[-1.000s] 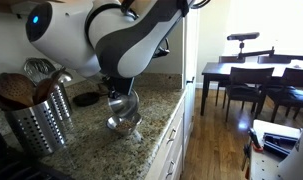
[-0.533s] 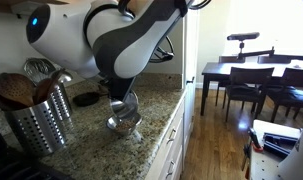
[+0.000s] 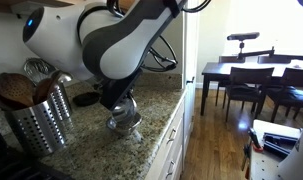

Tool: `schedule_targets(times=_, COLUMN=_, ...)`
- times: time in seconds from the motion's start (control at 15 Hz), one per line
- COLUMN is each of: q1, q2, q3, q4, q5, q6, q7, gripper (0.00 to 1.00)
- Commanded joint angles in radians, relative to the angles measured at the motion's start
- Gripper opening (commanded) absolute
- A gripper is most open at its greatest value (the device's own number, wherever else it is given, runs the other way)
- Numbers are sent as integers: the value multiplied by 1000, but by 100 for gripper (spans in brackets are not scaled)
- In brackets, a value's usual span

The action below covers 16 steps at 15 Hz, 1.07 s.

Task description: Take the bowl on the right and pour the beans into the bowl on the left

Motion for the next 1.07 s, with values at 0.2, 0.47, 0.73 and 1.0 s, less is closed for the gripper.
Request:
schedule_targets(times=0.2, q1=-53, q2=-104, q3=-77, q4=-5, q5=36, q6=-108, q7=5, gripper=9)
schedule_targets(times=0.47, q1=-152, q2=-216, q3=-145, q4=-32, q5=39, q6=-94, q7=-92, gripper=9)
schedule_targets(times=0.73, q1=-263, q2=-316, q3=-216, q4=-45, q5=51, q6=0, q7=-281, gripper=9)
schedule_targets(times=1.0, q1=-319, q2=-354, q3=-256, q4=-48, q5=185, q6=127, q7=-510, gripper=9)
